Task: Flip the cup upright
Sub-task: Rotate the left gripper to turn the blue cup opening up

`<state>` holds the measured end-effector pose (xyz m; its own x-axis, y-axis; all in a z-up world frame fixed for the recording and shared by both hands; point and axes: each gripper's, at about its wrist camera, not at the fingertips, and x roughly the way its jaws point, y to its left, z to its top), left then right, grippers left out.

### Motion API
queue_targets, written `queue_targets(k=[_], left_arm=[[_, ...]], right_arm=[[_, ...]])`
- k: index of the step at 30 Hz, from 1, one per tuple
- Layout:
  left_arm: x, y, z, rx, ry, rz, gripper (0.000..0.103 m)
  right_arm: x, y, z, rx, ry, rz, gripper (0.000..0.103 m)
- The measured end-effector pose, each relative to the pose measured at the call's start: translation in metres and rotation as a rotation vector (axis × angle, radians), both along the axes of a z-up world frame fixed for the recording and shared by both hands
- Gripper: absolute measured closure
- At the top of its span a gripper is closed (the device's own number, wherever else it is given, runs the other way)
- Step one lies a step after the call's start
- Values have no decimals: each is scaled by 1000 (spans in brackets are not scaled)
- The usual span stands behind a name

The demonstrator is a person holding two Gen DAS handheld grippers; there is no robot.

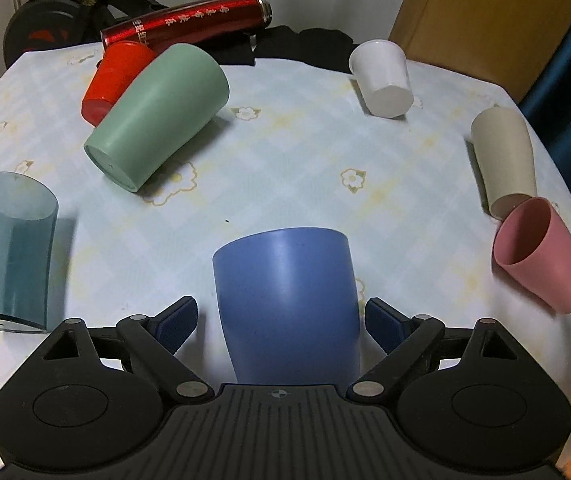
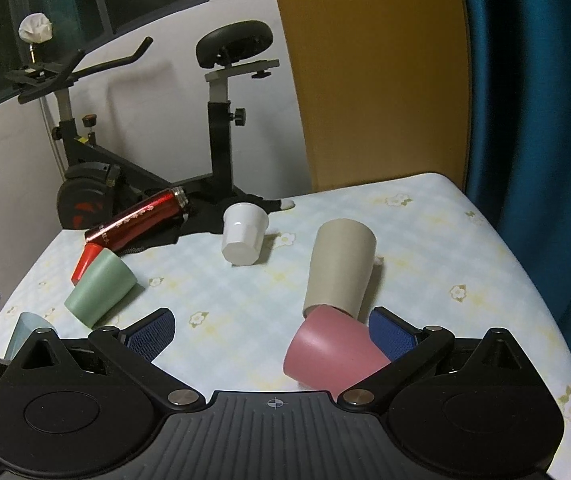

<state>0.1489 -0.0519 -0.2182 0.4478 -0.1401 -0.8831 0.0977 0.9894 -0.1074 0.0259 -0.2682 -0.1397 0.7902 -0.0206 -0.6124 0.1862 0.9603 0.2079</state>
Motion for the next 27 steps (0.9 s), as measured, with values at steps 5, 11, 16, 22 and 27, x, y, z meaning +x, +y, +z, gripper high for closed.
queue_targets(k=[5, 11, 16, 22, 27], left_arm=[[3, 0, -4, 10, 5, -5, 12], [4, 5, -9, -29, 8, 3, 24], [-1, 12, -7, -71, 5, 3, 31], [-18, 24, 3, -90, -30, 0, 31], [-35, 36, 15, -96, -72, 9, 31]], right_arm=[[0, 1, 0, 5, 4, 4, 0], [-1, 2, -1, 10, 9, 4, 0], [-1, 4, -2, 15, 11, 6, 0], [-2, 6, -2, 21, 12, 10, 0], [-2, 7, -5, 38, 25, 12, 0]])
